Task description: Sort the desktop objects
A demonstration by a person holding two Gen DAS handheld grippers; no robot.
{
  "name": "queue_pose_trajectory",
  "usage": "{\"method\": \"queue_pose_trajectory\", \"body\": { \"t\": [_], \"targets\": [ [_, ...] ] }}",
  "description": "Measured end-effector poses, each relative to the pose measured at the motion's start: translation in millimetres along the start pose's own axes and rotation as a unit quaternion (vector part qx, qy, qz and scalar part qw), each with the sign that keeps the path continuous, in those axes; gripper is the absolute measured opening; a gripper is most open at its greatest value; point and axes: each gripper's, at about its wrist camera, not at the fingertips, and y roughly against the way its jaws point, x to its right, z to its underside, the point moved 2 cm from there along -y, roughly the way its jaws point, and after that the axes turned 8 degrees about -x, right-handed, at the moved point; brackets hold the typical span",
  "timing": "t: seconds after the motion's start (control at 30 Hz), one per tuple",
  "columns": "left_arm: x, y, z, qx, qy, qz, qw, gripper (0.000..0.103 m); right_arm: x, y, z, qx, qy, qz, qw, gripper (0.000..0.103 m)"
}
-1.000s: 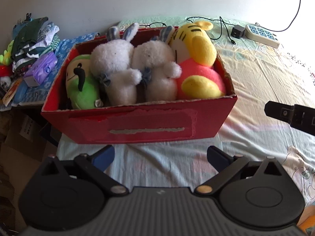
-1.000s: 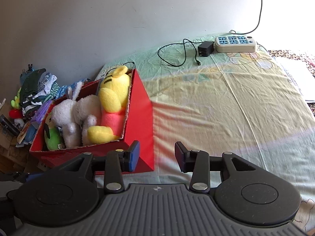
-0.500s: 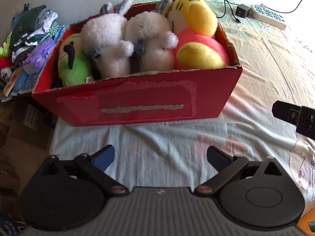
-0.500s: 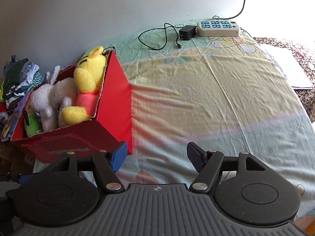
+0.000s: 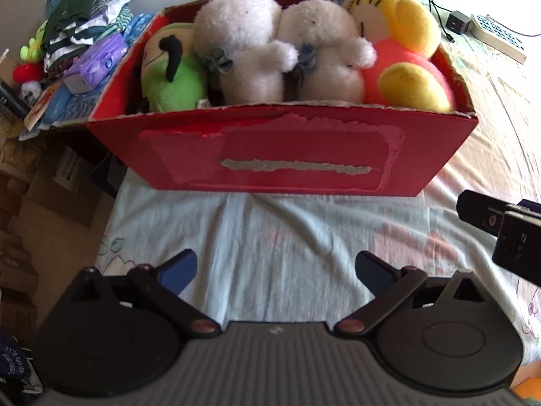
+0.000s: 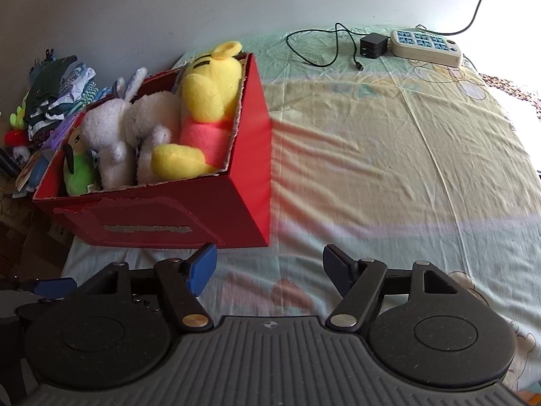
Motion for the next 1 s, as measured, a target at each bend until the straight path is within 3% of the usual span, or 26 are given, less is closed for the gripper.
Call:
{"method": "queue_pose_trajectory", "body": {
  "t": [0.37,0.5,1.0],
  "targets": [
    [-17,4,-1,-0.006,0.029,-0.006,0.9995,0.1,-26,2,-7,-0.006,0.044,0.003,0.999,0.077],
    [-26,9,-4,-0.017,0.04,0.009,0.999,0.1,-31,5,-12,-0.013,0.046,0.002,0.999,0.078],
    [-51,56,-35,0.048,0.019,-0.011,0.9986,0.101,-56,33,-49,0.03,0.026,0.005,0.999,0.079]
  ]
}}
